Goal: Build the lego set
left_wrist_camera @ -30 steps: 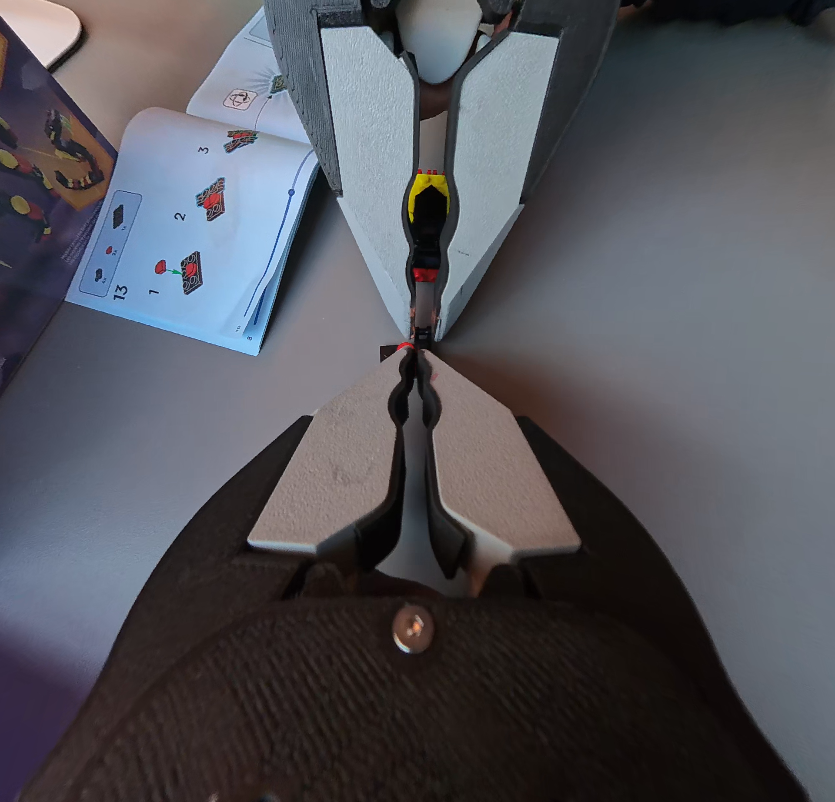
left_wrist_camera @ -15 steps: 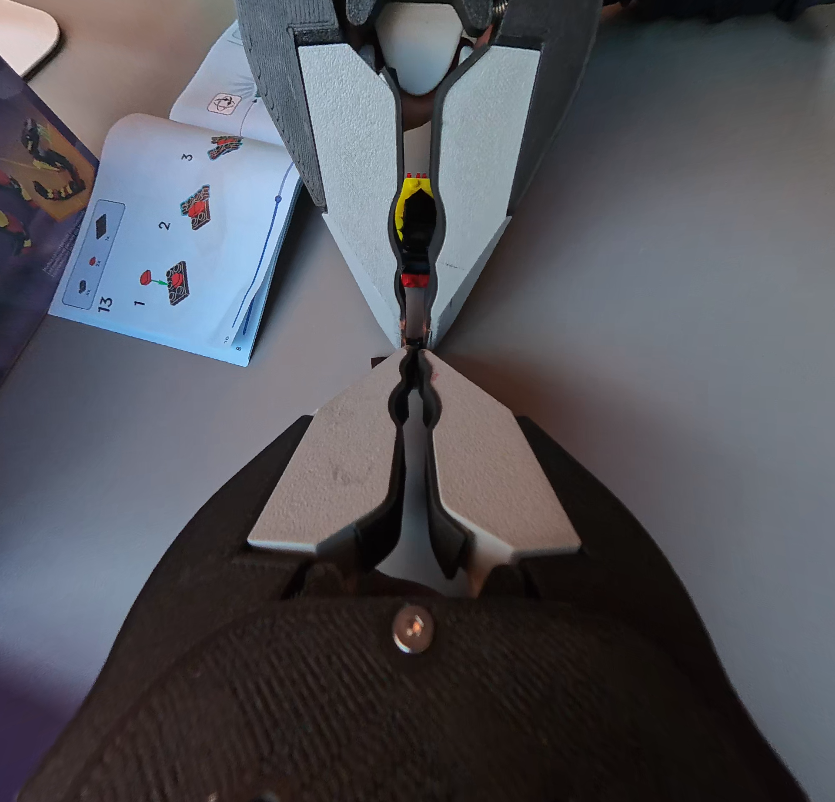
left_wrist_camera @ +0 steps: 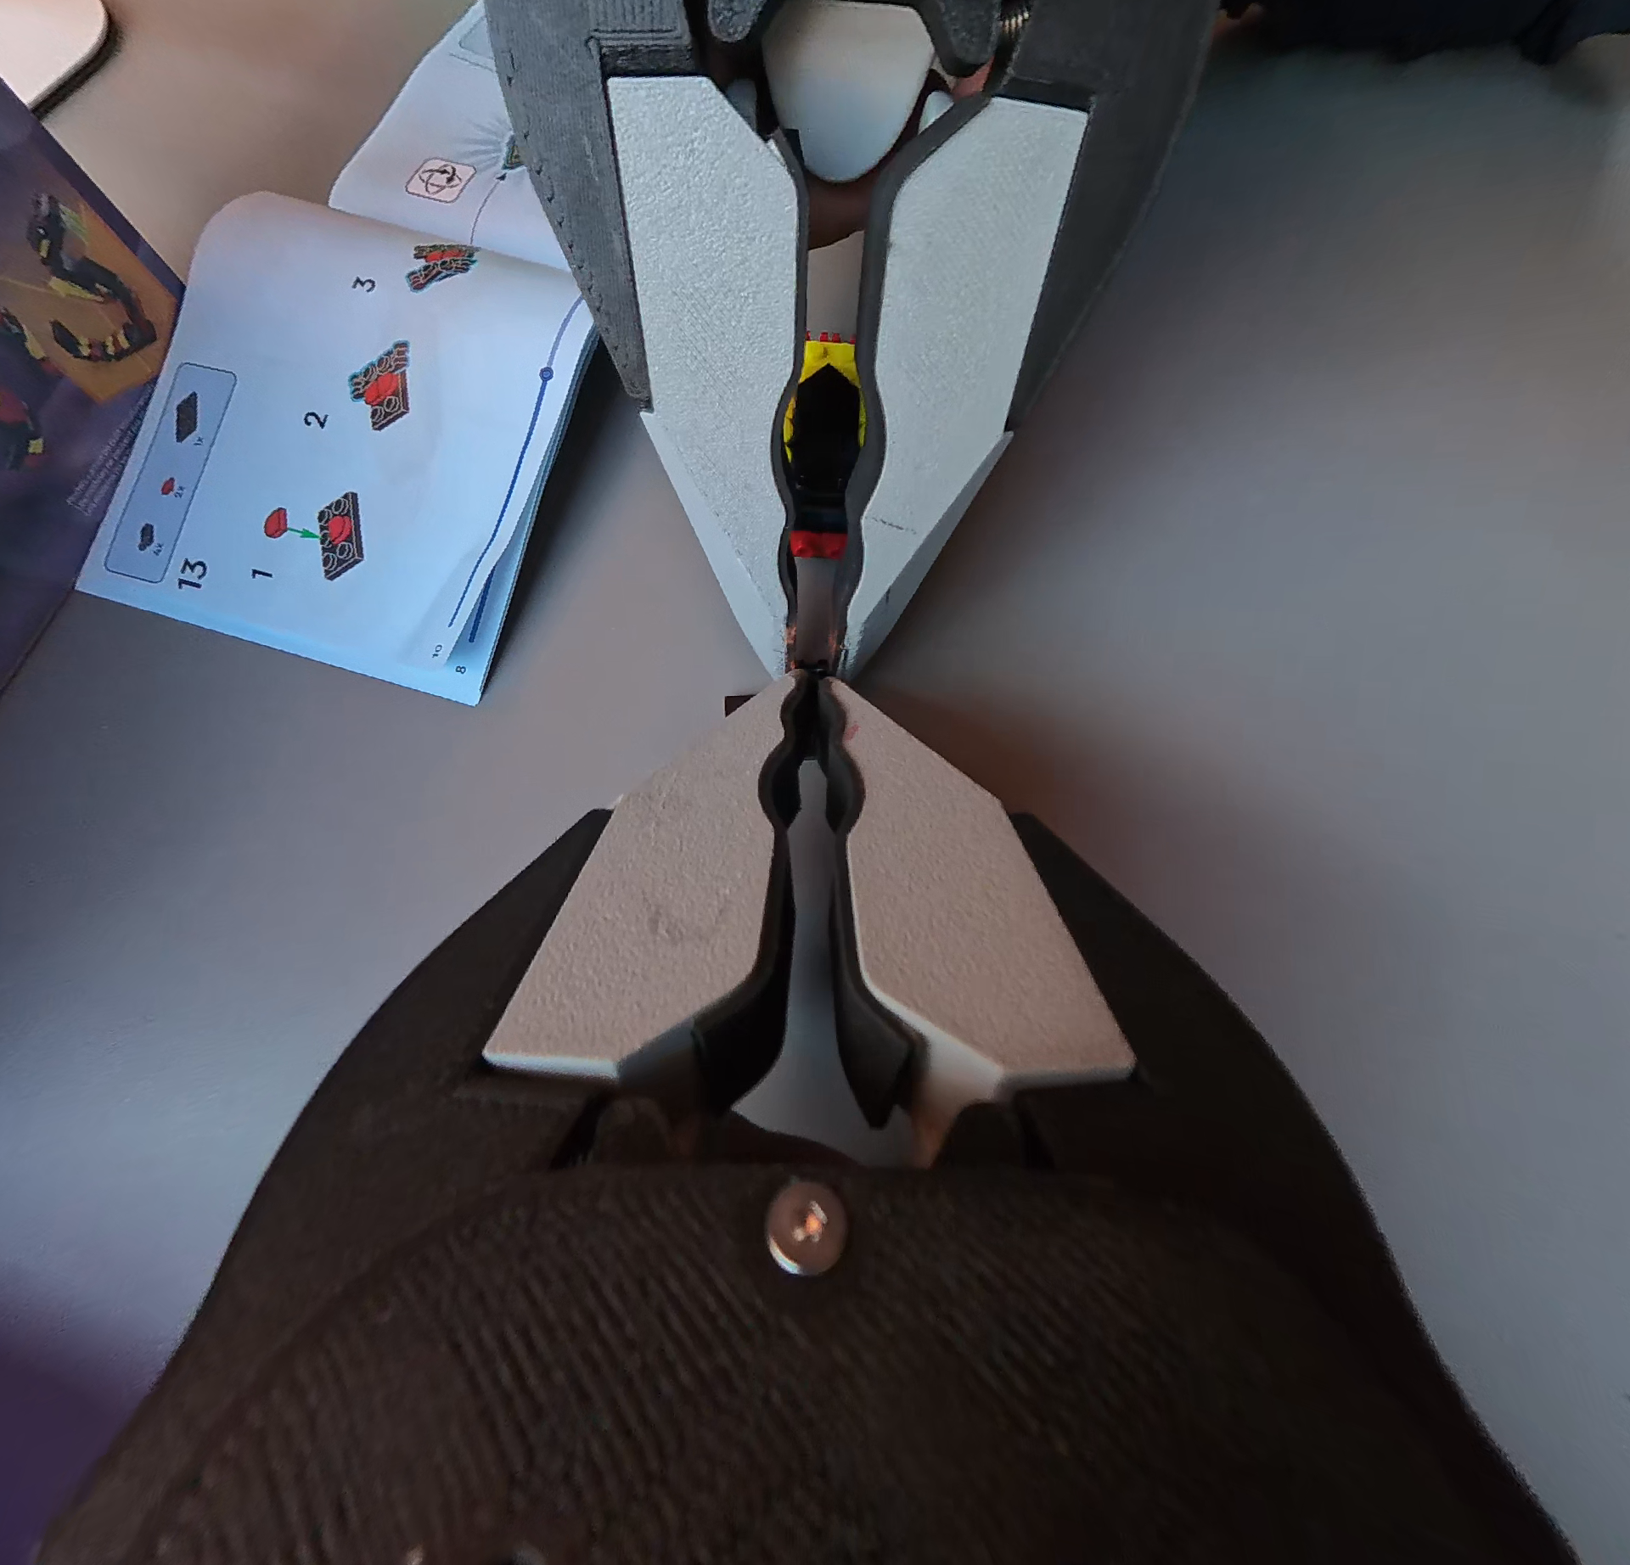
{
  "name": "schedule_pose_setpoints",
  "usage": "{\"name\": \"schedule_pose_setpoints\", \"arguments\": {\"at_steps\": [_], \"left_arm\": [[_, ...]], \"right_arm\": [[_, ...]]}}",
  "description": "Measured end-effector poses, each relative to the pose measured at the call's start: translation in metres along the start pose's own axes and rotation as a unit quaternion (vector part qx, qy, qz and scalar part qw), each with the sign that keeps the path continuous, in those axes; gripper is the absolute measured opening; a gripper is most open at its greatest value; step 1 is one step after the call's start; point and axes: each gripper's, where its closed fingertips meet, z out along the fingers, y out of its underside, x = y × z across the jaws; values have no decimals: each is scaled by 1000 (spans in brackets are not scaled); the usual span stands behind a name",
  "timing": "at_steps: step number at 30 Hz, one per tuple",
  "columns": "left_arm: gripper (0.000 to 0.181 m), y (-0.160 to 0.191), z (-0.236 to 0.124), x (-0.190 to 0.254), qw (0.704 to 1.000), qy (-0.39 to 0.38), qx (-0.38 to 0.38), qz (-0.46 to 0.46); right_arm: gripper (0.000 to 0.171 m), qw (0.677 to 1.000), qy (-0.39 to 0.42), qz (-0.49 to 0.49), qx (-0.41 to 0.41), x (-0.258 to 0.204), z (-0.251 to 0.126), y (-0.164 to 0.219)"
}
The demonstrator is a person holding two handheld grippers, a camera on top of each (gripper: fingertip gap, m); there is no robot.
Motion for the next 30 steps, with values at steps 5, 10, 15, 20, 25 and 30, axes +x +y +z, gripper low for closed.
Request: {"name": "schedule_pose_setpoints", "arguments": {"at_steps": [5,10,15,20,25,30], "left_arm": [[0,1,0,0,1000,0,-1,-6],[0,2,0,0,1000,0,-2,-8],[0,2,0,1,1000,3,-3,-11],[0,6,4,3,1000,7,-17,-7],[0,6,2,3,1000,17,-16,-16],[0,2,-5,15,999,40,2,14]], "right_arm": [[4,1000,2,-2,-3,0,0,0],[4,1000,3,-3,-6,0,1,0],[4,1000,3,-5,-15,0,1,0],[0,999,2,-9,-32,1,3,3],[0,1000,-3,0,-24,1,1,2],[0,1000,-5,6,-9,2,-7,2]]}}
